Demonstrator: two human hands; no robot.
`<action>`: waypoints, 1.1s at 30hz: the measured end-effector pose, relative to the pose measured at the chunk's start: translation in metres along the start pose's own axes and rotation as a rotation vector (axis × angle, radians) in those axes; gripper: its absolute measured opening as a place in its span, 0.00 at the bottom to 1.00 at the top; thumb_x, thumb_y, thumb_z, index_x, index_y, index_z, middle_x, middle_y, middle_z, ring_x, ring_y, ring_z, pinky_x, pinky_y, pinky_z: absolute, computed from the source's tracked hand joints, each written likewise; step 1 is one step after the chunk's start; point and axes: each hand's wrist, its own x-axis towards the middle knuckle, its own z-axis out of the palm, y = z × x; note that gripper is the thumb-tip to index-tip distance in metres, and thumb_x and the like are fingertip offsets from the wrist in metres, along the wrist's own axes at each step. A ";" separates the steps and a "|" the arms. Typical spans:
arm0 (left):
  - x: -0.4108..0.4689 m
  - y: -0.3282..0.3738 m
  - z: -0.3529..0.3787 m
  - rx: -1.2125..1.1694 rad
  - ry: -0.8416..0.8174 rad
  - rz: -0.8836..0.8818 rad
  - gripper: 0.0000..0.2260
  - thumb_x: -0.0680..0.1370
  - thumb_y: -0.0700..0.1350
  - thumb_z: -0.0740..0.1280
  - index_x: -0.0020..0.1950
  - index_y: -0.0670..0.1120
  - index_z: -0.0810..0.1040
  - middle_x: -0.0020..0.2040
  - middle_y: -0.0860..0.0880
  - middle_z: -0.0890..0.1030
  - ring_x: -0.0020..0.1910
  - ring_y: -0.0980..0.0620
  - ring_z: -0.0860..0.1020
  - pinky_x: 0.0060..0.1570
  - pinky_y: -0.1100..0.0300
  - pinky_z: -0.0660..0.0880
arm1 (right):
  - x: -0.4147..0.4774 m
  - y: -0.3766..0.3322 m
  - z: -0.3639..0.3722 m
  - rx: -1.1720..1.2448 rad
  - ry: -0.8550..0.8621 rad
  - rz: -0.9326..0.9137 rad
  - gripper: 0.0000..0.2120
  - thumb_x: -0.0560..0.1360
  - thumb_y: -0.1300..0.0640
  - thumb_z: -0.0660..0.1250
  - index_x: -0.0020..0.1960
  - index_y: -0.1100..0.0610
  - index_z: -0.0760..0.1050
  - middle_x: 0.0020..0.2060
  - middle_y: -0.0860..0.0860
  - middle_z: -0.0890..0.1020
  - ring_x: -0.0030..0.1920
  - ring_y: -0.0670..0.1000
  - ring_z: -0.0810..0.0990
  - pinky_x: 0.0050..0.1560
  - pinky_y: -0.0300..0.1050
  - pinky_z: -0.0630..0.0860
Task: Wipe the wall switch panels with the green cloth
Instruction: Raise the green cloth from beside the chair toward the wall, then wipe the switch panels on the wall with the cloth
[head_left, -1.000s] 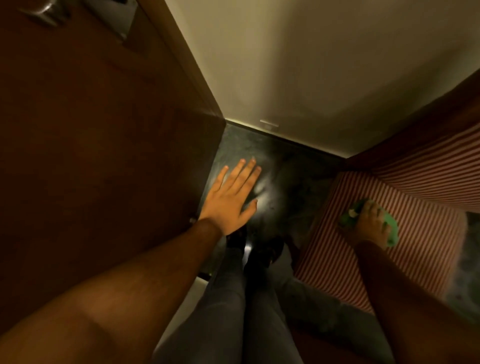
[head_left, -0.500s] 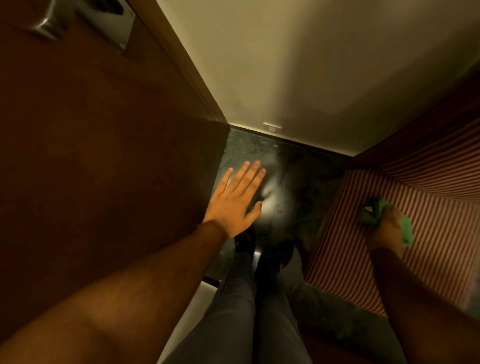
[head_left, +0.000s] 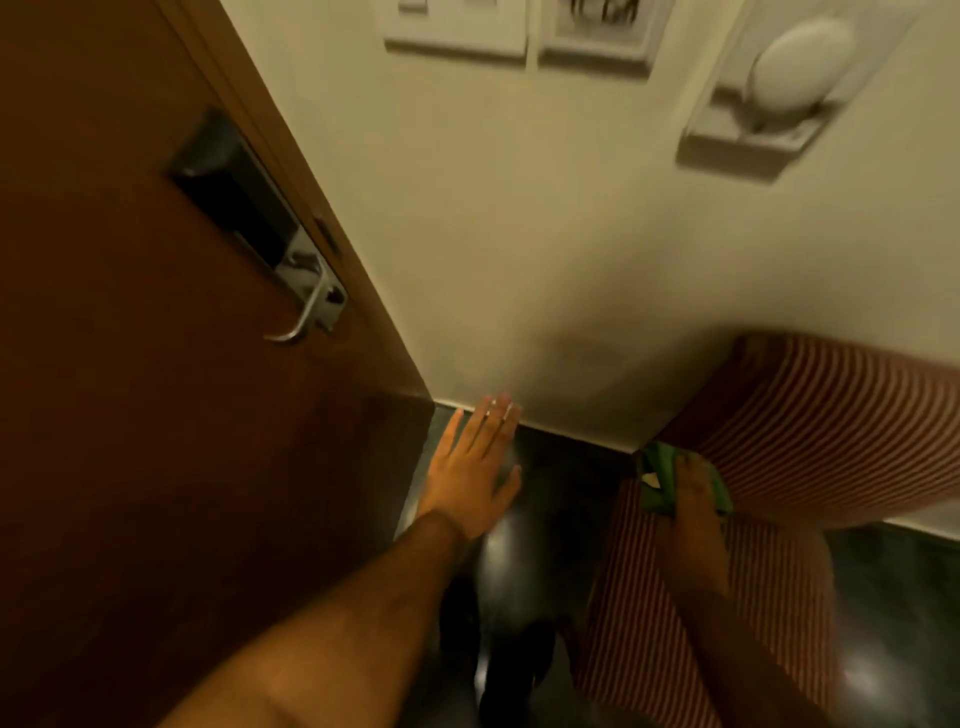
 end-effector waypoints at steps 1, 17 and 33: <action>0.005 0.005 -0.009 -0.017 0.003 0.001 0.39 0.86 0.59 0.60 0.92 0.49 0.46 0.91 0.50 0.45 0.91 0.49 0.43 0.88 0.44 0.44 | 0.004 -0.014 -0.004 0.002 0.019 -0.058 0.39 0.74 0.81 0.61 0.82 0.65 0.57 0.82 0.61 0.56 0.83 0.59 0.53 0.84 0.60 0.50; 0.067 0.018 -0.155 0.088 0.311 0.135 0.37 0.85 0.59 0.60 0.92 0.48 0.55 0.92 0.47 0.54 0.90 0.46 0.55 0.86 0.44 0.49 | 0.049 -0.159 -0.096 -0.128 0.215 -0.416 0.45 0.73 0.74 0.64 0.85 0.55 0.52 0.84 0.49 0.53 0.85 0.45 0.47 0.84 0.58 0.56; 0.170 -0.008 -0.343 0.086 0.835 0.113 0.34 0.89 0.52 0.54 0.93 0.47 0.44 0.92 0.47 0.43 0.92 0.48 0.46 0.89 0.46 0.40 | 0.076 -0.315 -0.163 -0.072 0.607 -0.907 0.38 0.72 0.67 0.62 0.82 0.59 0.61 0.82 0.55 0.64 0.83 0.55 0.61 0.84 0.52 0.56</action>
